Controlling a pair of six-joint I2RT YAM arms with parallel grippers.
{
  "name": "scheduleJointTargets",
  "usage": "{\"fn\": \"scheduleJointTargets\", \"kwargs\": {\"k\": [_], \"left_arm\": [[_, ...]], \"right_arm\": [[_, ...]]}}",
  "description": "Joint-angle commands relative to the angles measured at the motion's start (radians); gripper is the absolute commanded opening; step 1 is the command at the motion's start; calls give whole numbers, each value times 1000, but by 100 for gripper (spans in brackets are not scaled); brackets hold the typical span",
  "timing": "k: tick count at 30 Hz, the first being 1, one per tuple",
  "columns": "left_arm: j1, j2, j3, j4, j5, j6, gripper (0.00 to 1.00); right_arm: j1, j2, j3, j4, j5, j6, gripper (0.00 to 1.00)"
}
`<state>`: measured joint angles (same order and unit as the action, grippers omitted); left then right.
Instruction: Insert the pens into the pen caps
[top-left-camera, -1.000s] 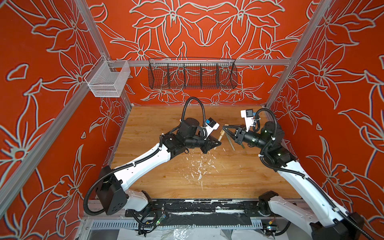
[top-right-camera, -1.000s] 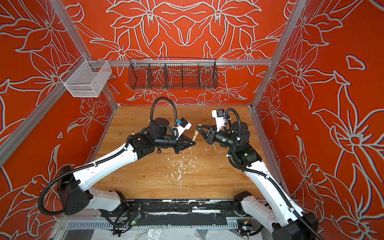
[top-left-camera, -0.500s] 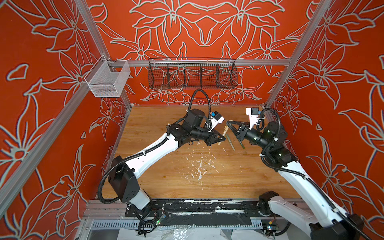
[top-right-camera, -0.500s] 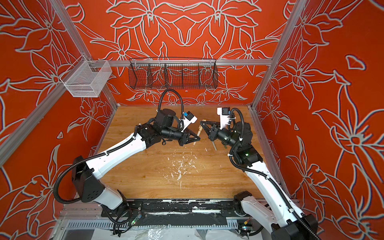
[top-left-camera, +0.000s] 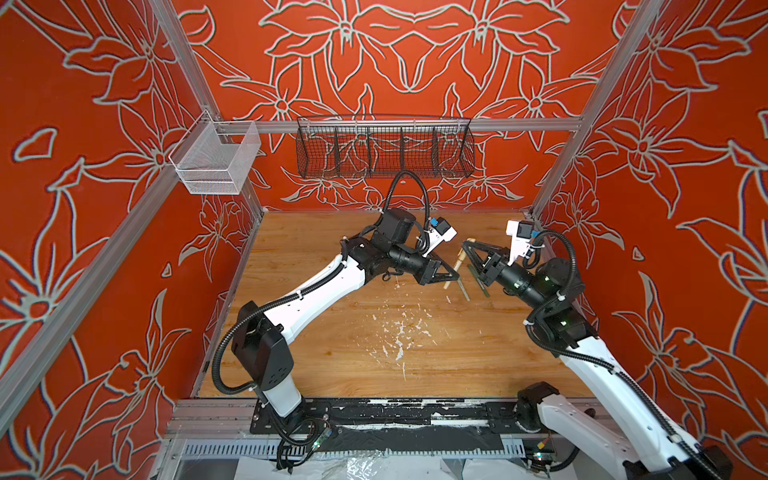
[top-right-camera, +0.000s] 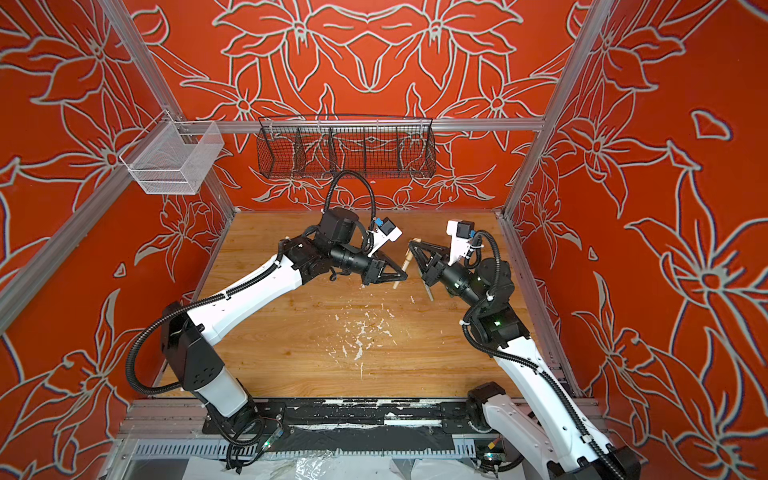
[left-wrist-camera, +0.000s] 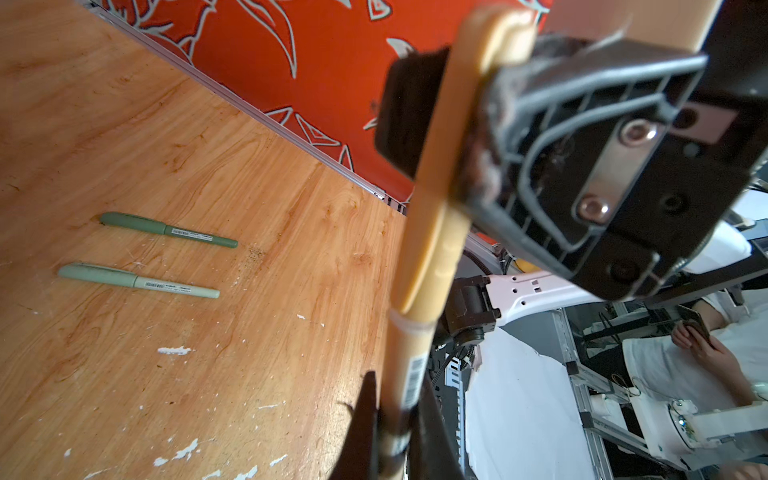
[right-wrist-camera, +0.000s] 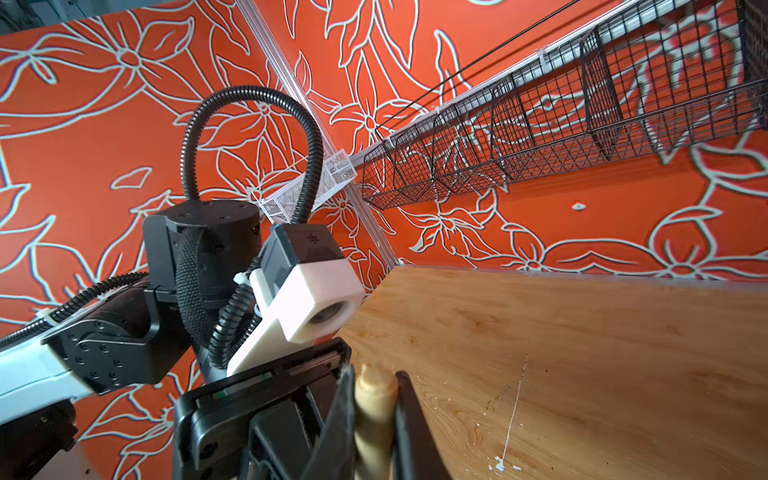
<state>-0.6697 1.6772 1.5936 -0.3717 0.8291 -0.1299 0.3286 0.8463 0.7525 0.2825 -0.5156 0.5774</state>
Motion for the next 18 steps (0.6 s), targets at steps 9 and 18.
{"fn": "scheduleJointTargets", "kwargs": {"k": [9,18], "left_arm": [[115,-5,151,305,-56,-135,0],[121,-78,38,246,-37,-104,0]], "right_arm": [[51,3,-114,-105,-263,12,0],[48,34,25,-303,90,-38,0]]}}
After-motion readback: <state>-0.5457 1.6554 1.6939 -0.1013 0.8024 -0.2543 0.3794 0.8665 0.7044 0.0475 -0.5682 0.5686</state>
